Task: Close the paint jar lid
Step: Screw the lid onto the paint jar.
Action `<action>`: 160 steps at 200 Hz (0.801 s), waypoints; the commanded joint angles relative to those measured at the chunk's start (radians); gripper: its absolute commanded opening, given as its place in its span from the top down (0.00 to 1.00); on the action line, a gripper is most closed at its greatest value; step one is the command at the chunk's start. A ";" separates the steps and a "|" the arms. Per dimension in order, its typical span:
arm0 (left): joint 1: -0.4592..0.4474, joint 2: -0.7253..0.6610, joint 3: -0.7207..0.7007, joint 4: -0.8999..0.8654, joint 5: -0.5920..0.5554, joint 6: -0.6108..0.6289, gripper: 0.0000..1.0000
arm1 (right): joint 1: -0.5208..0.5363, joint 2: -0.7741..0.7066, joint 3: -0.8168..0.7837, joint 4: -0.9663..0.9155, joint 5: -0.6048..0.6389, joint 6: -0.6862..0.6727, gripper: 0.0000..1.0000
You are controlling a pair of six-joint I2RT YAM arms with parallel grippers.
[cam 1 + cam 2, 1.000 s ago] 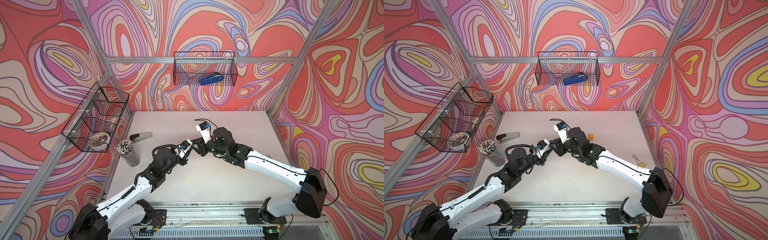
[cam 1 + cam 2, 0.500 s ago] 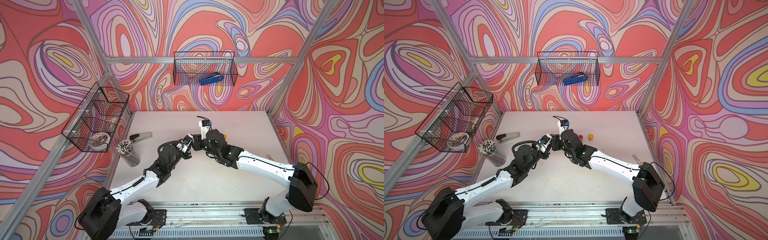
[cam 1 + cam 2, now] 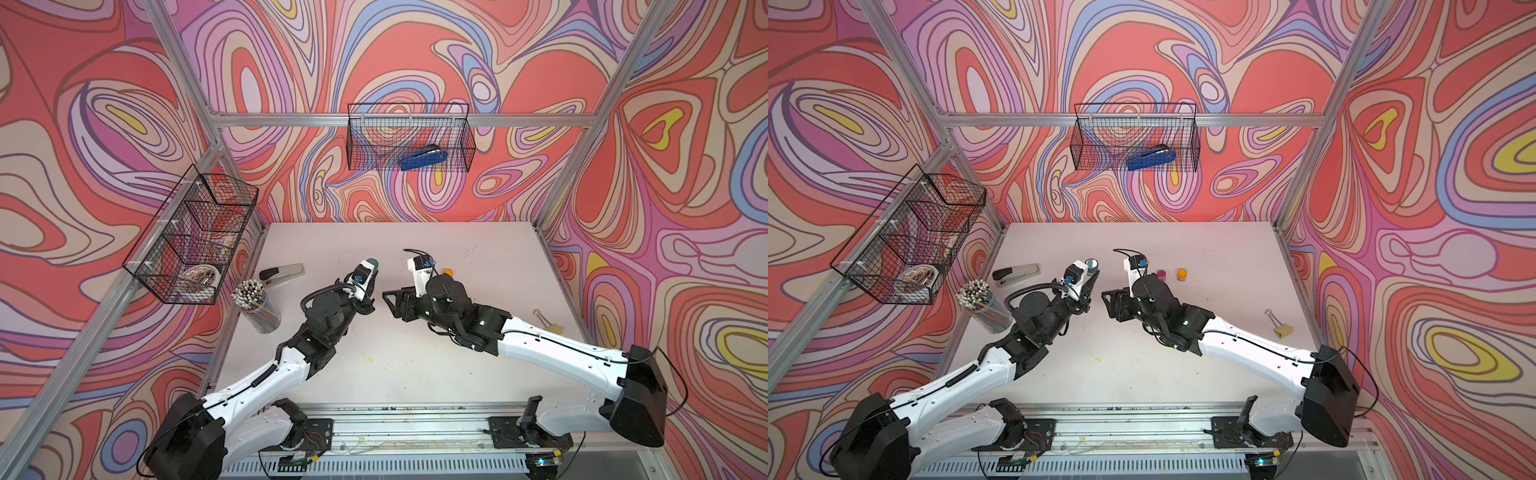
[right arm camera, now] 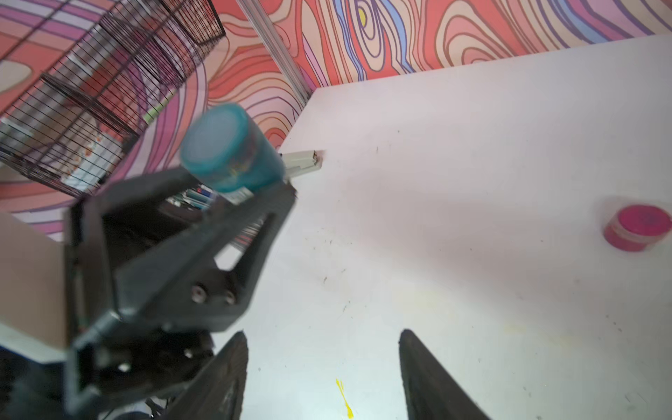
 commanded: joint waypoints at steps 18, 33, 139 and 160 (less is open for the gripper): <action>0.003 -0.141 -0.003 -0.204 0.132 -0.060 0.73 | 0.003 -0.146 -0.048 -0.077 0.077 -0.168 0.21; 0.003 -0.203 0.007 -0.321 0.248 -0.072 0.73 | -0.013 -0.172 -0.030 -0.096 0.081 -0.250 0.18; 0.003 -0.405 0.033 -0.607 0.474 -0.099 0.72 | -0.289 0.084 0.211 -0.138 -0.707 -0.565 0.19; 0.003 -0.405 0.031 -0.609 0.478 -0.083 0.72 | -0.289 0.130 0.256 -0.148 -0.755 -0.578 0.19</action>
